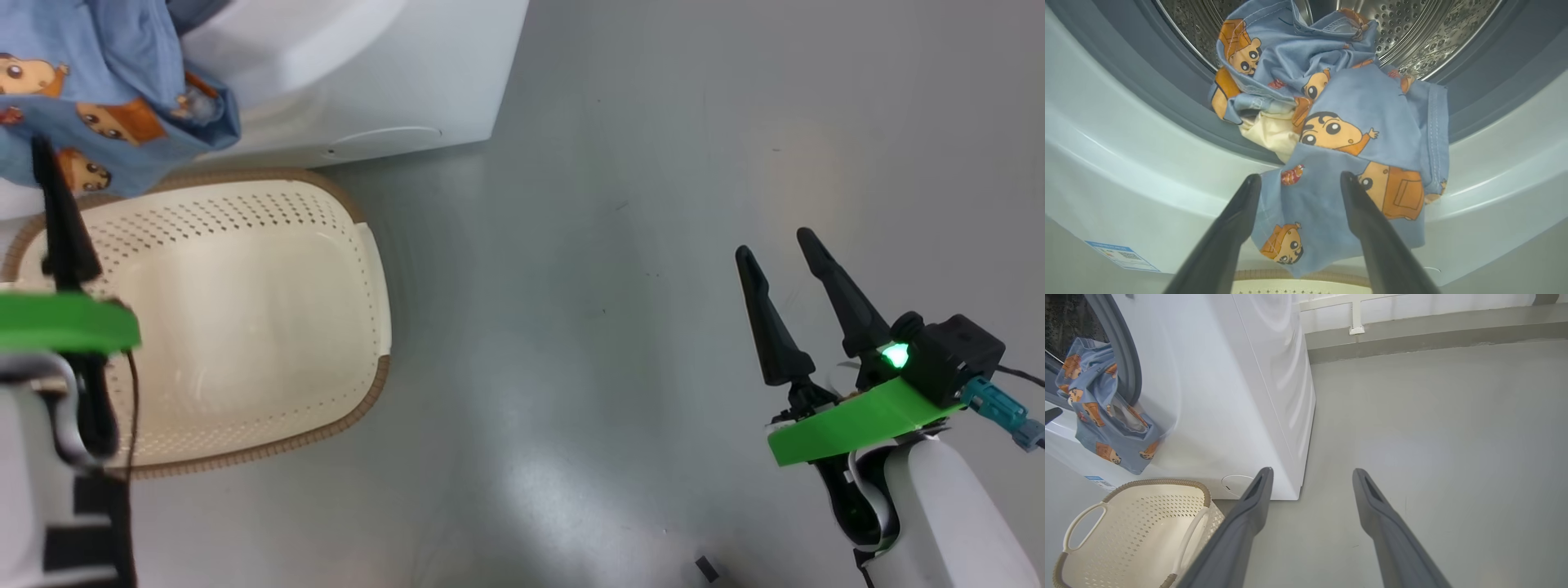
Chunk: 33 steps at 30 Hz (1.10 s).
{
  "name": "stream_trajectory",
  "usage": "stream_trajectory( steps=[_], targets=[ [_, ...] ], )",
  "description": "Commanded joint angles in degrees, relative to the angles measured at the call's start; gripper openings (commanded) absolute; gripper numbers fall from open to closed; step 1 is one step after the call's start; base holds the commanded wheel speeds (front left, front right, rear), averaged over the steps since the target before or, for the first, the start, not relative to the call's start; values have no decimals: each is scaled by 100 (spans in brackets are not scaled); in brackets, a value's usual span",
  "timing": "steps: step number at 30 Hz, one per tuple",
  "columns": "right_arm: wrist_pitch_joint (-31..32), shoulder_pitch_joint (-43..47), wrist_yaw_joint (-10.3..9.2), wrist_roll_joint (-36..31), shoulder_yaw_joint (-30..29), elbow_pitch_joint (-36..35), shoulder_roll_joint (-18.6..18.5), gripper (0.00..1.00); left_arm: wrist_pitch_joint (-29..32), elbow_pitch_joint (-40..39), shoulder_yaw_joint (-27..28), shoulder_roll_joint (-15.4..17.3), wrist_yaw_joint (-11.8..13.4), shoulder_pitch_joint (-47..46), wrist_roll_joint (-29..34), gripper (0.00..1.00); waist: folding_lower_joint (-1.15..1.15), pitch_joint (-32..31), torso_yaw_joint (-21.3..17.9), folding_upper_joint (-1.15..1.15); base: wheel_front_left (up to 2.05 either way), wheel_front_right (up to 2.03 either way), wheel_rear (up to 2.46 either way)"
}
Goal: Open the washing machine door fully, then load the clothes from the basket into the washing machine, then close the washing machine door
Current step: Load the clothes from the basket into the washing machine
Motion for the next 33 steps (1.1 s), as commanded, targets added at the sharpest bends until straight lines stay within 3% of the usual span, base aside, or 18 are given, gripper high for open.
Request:
stream_trajectory(
  steps=[1,19,33],
  targets=[
    [-27,25,9,-80,99,-103,-59,100,-30,-321,175,106,-8,340,-2,100,0,-42,22,0,0,0,0],
    [-27,85,9,-32,174,-13,-164,100,-30,-1934,540,-418,-8,2369,-39,100,0,-292,-24,0,0,0,0],
    [-27,-10,9,-44,168,-56,-162,100,-30,-1614,30,-457,-9,1957,-285,100,0,-103,-1,0,0,0,0]
  ],
)
